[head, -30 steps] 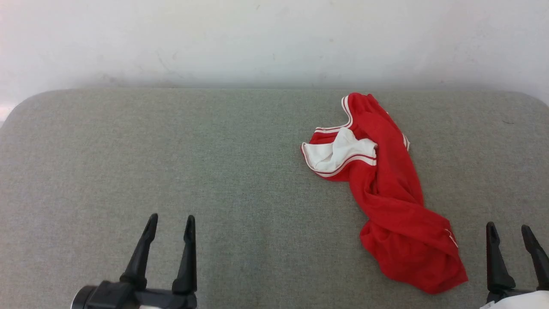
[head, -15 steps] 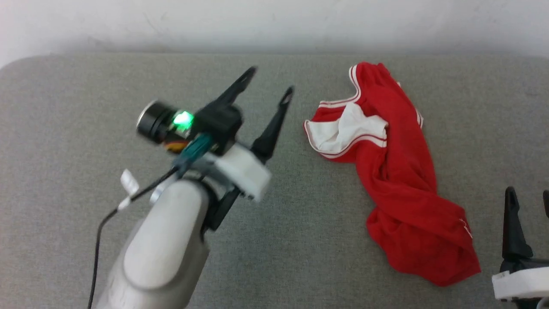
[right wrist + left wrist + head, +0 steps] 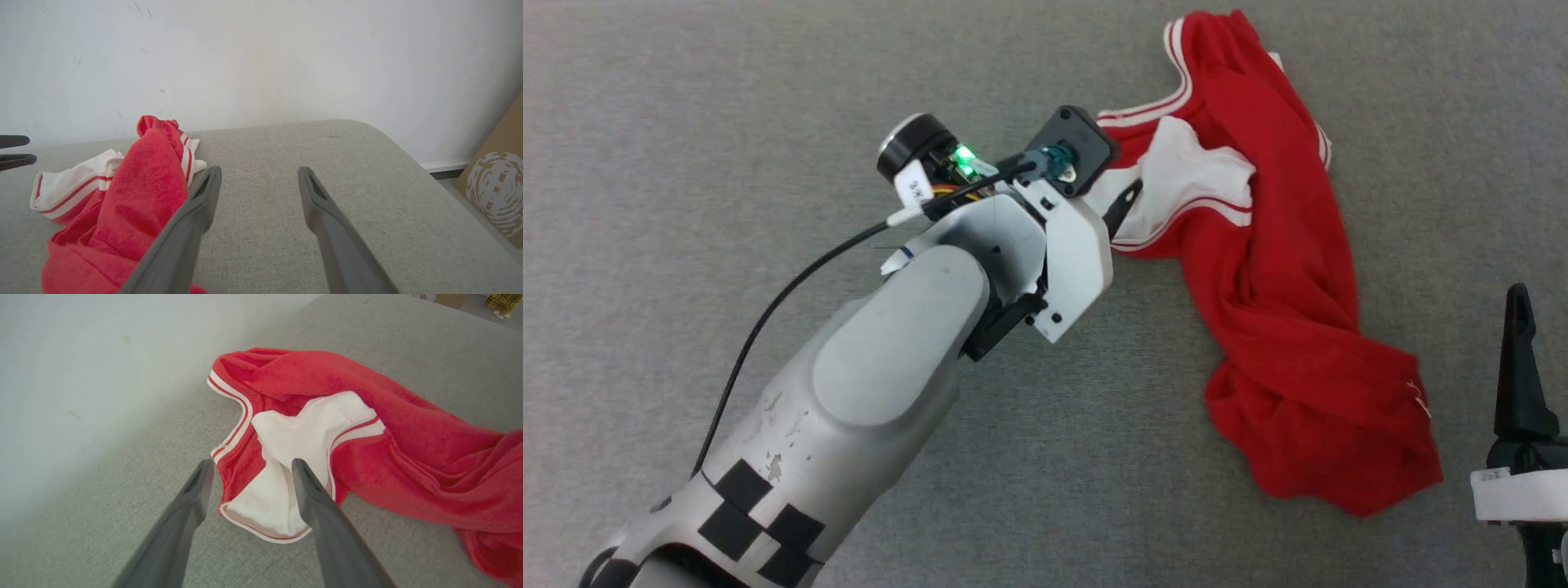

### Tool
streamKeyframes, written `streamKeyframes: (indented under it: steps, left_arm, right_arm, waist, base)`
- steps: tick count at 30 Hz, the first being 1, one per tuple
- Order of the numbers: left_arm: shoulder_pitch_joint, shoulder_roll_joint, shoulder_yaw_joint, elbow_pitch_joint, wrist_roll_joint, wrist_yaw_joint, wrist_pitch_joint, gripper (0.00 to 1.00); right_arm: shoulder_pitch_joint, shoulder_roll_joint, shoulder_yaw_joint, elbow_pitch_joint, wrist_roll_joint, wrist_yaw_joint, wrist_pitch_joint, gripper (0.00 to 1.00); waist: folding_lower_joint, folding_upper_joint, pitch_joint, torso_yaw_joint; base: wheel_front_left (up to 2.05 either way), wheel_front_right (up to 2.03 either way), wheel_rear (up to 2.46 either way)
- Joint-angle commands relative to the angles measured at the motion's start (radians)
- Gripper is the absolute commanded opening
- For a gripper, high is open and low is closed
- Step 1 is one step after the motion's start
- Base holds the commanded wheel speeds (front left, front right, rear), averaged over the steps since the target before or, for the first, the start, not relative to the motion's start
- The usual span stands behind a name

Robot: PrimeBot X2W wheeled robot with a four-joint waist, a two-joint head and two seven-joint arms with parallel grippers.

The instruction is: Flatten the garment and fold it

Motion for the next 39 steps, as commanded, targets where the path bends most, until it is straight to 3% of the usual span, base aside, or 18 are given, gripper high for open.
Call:
streamKeyframes:
  steps: [1, 10, 11, 12, 13, 19, 24, 27, 31, 36, 38, 39]
  left_arm:
    - [-0.024, 0.006, -0.027, 0.014, -0.015, -0.007, 0.02, 1.0]
    - [-0.053, 0.036, -0.158, 0.128, -0.035, -0.005, 0.096, 1.0]
    - [-0.054, 0.036, -0.162, 0.14, -0.03, -0.004, 0.094, 0.82]
    - [-0.057, 0.036, -0.165, 0.148, -0.025, -0.002, 0.087, 0.31]
    - [-0.059, 0.035, -0.167, 0.155, -0.023, -0.002, 0.079, 0.0]
    - [-0.061, 0.018, -0.147, 0.137, -0.047, 0.002, -0.013, 0.0]
    - [-0.016, 0.018, -0.09, 0.02, -0.077, 0.05, -0.147, 0.0]
    - [0.065, 0.057, -0.045, -0.093, -0.094, 0.098, -0.237, 0.0]
    - [0.243, 0.159, 0.012, -0.257, -0.104, 0.174, -0.348, 0.0]
    - [0.533, 0.278, 0.057, -0.34, -0.168, 0.212, -0.484, 0.0]
    - [0.637, 0.311, 0.069, -0.324, -0.194, 0.233, -0.506, 0.34]
    - [0.683, 0.317, 0.077, -0.314, -0.214, 0.244, -0.514, 0.64]
  right_arm:
    - [-0.014, 0.002, 0.003, -0.006, 0.009, -0.001, -0.002, 1.0]
    - [-0.016, 0.002, 0.023, 0.013, 0.039, -0.001, -0.03, 1.0]
    - [-0.016, 0.002, 0.023, 0.014, 0.04, -0.001, -0.033, 1.0]
    - [-0.016, 0.002, 0.021, 0.014, 0.041, -0.001, -0.035, 1.0]
    - [-0.017, 0.002, 0.019, 0.015, 0.042, -0.001, -0.037, 1.0]
    - [-0.015, 0.002, 0.001, 0.026, 0.036, -0.001, -0.037, 1.0]
    - [-0.001, 0.002, -0.007, 0.036, 0.033, -0.001, -0.025, 1.0]
    - [0.015, 0.002, -0.016, 0.04, 0.028, -0.001, -0.012, 1.0]
    - [0.044, 0.002, -0.035, 0.036, 0.024, -0.001, 0.009, 1.0]
    - [0.075, 0.002, -0.04, 0.016, 0.024, -0.001, 0.037, 1.0]
    - [0.08, 0.002, -0.038, 0.008, 0.024, -0.001, 0.045, 1.0]
    - [0.082, 0.002, -0.039, 0.005, 0.024, -0.001, 0.049, 1.0]
  waist:
    - [-0.0004, -0.0001, 0.057, -0.058]
    - [-0.0004, -0.0001, 0.082, -0.105]
    - [-0.0004, -0.0001, 0.083, -0.107]
    - [-0.0004, -0.0001, 0.084, -0.107]
    - [-0.0004, -0.0001, 0.083, -0.107]
    - [-0.0004, -0.0001, 0.045, -0.078]
    - [-0.0004, -0.0001, -0.032, -0.039]
    - [-0.0004, -0.0001, -0.092, -0.018]
    - [-0.0004, -0.0001, -0.163, 0.009]
    - [-0.0004, -0.0001, -0.201, 0.033]
    - [-0.0004, -0.0001, -0.206, 0.038]
    - [-0.0004, -0.0001, -0.209, 0.042]
  base:
    - [0.0, 0.0, 0.0]
    - [0.0, 0.0, 0.0]
    - [0.0, 0.0, 0.0]
    - [0.0, 0.0, 0.0]
    - [0.0, 0.0, 0.0]
    - [0.0, 0.0, 0.0]
    - [0.0, 0.0, 0.0]
    - [0.0, 0.0, 0.0]
    - [0.0, 0.0, 0.0]
    - [0.0, 0.0, 0.0]
    - [0.0, 0.0, 0.0]
    - [0.0, 0.0, 0.0]
